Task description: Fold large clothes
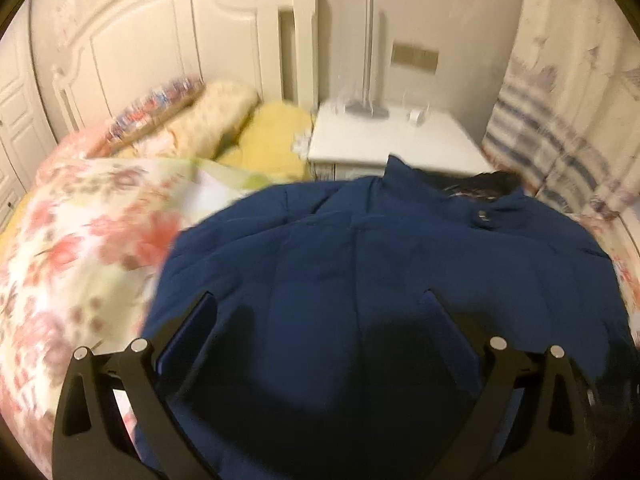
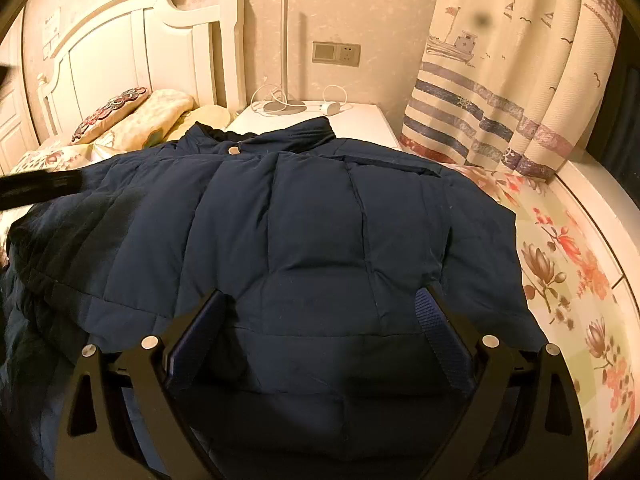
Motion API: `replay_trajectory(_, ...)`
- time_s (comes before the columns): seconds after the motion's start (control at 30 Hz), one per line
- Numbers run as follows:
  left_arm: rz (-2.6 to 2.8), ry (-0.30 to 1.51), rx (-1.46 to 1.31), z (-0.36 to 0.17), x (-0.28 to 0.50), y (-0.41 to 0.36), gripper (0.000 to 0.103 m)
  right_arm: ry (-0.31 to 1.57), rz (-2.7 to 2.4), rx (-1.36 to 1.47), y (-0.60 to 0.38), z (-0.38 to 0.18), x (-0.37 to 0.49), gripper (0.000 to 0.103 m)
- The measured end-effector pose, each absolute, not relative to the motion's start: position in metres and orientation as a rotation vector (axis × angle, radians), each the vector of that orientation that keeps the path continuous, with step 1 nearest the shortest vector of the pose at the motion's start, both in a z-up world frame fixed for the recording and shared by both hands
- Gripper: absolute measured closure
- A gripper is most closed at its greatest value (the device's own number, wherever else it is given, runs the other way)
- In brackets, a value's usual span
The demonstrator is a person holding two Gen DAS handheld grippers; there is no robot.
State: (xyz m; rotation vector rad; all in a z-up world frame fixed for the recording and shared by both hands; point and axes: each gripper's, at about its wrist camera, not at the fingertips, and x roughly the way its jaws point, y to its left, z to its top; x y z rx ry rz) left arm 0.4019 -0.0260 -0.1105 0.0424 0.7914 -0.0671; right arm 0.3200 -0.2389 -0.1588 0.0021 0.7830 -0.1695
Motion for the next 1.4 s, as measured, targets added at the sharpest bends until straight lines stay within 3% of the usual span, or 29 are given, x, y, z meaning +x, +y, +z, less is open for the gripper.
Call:
replay_trajectory(0.2, -0.044, 0.828, 0.115, -0.158, 0.386, -0.022, 0.002, 0.779, -0.172, -0.006, -0.238, -0.159, 0.319, 0.011)
replay_trajectory(0.43, -0.028, 0.813, 0.148, -0.158, 0.383, -0.023, 0.002, 0.735, -0.197, -0.006, -0.239, -0.155, 0.311, 0.012)
replay_trajectory(0.53, -0.029, 0.811, 0.144, -0.158, 0.383, -0.022, 0.002, 0.469, -0.282, 0.020, -0.241, -0.126, 0.275, 0.012)
replay_trajectory(0.63, -0.024, 0.809, 0.151, -0.159, 0.383, -0.025, 0.002, 0.331, -0.281, -0.015, -0.234, -0.110, 0.267, 0.011)
replay_trajectory(0.93, -0.036, 0.807, 0.134, -0.159, 0.384, -0.024, 0.002, 0.852, -0.218, 0.030, -0.268, -0.153, 0.380, 0.008)
replay_trajectory(1.0, -0.039, 0.808, 0.129, -0.159, 0.384, -0.023, 0.002, 0.832, -0.223, 0.032, -0.268, -0.154, 0.377, 0.008)
replay_trajectory(1.17, -0.040, 0.806, 0.127, -0.159, 0.383, -0.022, 0.002, 0.569, -0.333, 0.081, -0.273, -0.136, 0.335, 0.007)
replay_trajectory(1.3, -0.042, 0.808, 0.120, -0.159, 0.383, -0.021, 0.002, 0.804, -0.214, 0.177, -0.291, -0.160, 0.368, 0.007)
replay_trajectory(1.4, -0.049, 0.805, 0.104, -0.158, 0.382, -0.019, 0.002, 0.858, -0.136, 0.263, -0.304, -0.163, 0.367, 0.007)
